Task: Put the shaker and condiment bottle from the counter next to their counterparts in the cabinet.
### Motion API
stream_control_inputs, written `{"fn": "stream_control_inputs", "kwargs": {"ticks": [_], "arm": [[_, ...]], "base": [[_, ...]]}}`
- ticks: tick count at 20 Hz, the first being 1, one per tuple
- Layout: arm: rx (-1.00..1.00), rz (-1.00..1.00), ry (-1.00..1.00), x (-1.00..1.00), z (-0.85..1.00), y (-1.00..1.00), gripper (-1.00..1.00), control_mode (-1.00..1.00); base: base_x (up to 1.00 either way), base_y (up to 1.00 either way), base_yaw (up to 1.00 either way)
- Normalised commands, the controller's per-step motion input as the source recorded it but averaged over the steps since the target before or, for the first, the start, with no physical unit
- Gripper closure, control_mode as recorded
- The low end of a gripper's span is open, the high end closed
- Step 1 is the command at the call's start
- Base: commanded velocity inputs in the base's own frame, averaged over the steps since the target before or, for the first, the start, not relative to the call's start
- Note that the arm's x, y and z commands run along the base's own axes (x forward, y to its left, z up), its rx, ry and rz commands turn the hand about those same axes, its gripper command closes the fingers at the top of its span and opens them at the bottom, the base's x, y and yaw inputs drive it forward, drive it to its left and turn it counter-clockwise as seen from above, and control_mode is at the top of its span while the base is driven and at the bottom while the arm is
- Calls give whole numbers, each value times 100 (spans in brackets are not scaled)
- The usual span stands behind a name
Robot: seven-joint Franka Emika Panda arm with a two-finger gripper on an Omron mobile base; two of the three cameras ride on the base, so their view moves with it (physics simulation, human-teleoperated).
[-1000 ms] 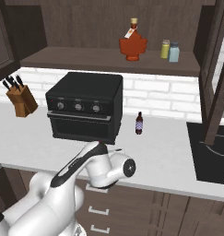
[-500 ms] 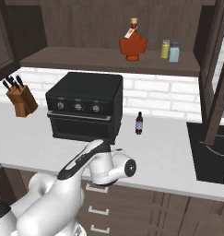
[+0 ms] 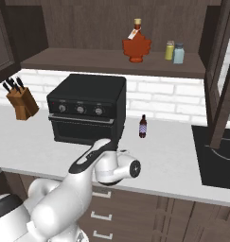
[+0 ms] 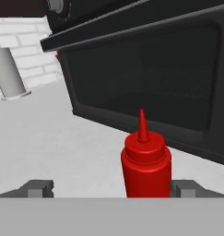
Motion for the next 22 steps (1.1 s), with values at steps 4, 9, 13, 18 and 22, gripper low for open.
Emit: {"fn": "stream_control_inputs", "kwargs": {"ticks": [4,9,13,18,22], "arm": [[0,0,0,12,-5,-7,-100,-100],[0,0,0,11,-7,-1,-100,-100],[0,0,0,9,-9,0,-100,-100],[0,0,0,5,-8,0,-100,-100],[0,0,0,0,-7,0,-100,-100]], "base": [[0,0,0],[0,0,0],[0,0,0],[0,0,0],[0,0,0]]}}
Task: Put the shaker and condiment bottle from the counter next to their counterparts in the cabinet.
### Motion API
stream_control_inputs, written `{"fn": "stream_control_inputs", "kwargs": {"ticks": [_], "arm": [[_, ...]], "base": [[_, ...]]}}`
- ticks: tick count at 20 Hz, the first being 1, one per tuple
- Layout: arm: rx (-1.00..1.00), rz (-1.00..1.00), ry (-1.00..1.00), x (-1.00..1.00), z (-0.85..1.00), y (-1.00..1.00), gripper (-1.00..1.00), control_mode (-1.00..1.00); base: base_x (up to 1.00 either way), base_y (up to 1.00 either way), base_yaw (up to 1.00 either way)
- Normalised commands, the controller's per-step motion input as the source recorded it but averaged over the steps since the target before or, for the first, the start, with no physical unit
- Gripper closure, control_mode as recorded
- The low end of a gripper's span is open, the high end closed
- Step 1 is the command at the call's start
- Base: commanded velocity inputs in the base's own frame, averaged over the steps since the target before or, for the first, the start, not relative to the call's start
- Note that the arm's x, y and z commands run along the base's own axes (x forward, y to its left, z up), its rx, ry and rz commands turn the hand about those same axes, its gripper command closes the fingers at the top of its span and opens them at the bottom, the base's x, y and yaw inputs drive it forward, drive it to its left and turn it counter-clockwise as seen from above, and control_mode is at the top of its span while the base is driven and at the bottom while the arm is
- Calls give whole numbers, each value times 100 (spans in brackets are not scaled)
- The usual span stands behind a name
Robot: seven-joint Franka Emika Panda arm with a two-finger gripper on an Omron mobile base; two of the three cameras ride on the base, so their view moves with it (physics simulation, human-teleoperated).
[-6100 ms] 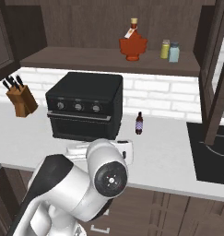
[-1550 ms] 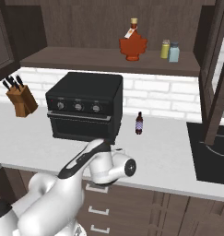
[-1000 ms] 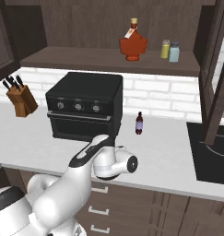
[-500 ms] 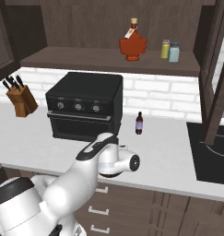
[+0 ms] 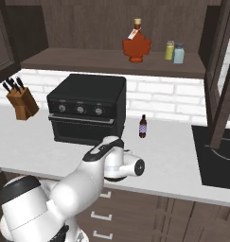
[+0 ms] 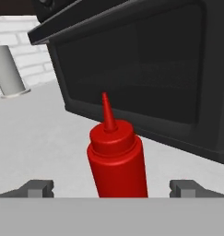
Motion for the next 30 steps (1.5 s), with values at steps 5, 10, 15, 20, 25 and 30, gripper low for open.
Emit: {"fn": "stream_control_inputs", "kwargs": {"ticks": [5,10,15,20,25,30], "arm": [[1,0,0,1,-3,0,-100,-100],[1,0,0,10,0,0,-100,-100],[2,0,0,11,0,0,-100,-100],[2,0,0,9,0,0,-100,-100],[2,0,1,10,-4,0,-100,-100],[2,0,4,11,-11,4,-100,-100]], "base": [[0,0,0],[0,0,0],[0,0,0],[0,0,0],[0,0,0],[0,0,0]]}}
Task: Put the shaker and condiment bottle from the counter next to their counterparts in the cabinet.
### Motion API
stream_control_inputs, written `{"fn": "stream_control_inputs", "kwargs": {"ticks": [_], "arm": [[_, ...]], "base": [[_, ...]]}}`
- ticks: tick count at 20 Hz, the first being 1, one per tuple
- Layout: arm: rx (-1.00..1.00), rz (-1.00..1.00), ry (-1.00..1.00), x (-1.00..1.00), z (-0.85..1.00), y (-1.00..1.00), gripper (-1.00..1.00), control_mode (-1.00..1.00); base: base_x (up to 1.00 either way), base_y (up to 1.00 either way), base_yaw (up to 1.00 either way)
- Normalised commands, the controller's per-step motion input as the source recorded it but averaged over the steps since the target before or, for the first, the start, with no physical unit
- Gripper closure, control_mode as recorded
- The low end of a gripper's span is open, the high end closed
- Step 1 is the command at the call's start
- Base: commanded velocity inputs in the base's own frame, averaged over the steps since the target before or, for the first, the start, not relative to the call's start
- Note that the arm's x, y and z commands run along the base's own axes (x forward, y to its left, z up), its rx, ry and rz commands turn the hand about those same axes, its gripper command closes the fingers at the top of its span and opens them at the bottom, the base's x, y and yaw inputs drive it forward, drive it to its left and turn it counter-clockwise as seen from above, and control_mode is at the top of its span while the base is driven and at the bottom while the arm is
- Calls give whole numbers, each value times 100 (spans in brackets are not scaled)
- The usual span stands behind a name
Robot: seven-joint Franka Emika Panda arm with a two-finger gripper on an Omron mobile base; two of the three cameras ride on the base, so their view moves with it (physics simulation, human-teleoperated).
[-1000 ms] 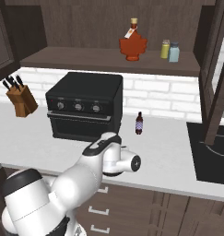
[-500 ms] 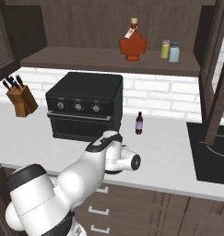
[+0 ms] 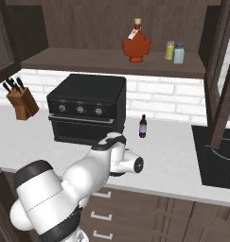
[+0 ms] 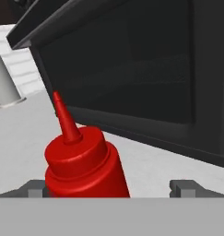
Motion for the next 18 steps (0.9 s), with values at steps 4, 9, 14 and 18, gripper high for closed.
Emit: {"fn": "stream_control_inputs", "kwargs": {"ticks": [4,9,14,18], "arm": [[2,0,2,6,-12,3,100,-100],[0,0,5,5,-12,1,100,-100],[0,0,2,19,1,0,100,-100],[-9,-4,-11,0,47,0,100,-100]], "base": [[0,0,0],[0,0,0],[0,0,0],[0,0,0]]}}
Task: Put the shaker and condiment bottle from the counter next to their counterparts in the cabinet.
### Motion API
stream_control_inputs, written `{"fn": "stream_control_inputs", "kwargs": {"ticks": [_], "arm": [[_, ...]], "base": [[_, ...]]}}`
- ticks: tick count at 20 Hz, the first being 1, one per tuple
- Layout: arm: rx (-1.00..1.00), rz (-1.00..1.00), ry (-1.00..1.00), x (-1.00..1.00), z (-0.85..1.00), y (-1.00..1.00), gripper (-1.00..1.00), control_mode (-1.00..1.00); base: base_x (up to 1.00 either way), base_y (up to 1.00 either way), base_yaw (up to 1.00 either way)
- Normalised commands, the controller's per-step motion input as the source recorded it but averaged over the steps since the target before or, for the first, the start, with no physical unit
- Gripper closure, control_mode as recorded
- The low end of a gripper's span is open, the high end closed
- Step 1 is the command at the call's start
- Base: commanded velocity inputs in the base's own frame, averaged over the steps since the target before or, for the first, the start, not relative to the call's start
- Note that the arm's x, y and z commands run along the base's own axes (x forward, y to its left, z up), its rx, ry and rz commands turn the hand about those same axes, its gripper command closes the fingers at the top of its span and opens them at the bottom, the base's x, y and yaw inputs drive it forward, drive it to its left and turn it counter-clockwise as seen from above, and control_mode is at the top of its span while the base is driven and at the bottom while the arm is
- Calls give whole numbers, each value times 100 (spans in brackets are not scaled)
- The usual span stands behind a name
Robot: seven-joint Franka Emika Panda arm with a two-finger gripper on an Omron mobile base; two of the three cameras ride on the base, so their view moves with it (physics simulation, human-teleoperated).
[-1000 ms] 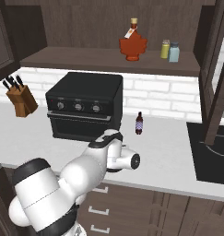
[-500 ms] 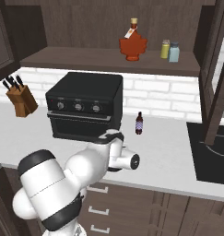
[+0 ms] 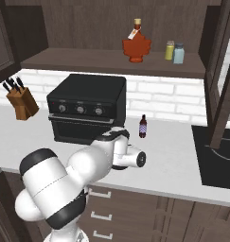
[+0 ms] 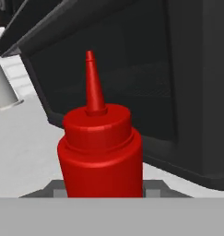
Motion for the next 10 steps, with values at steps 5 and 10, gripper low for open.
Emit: {"fn": "stream_control_inputs", "kwargs": {"ticks": [5,10], "arm": [[-13,-9,-20,-28,77,0,100,-100],[-11,-18,-5,-20,72,0,100,-100]], "base": [[0,0,0],[0,0,0]]}}
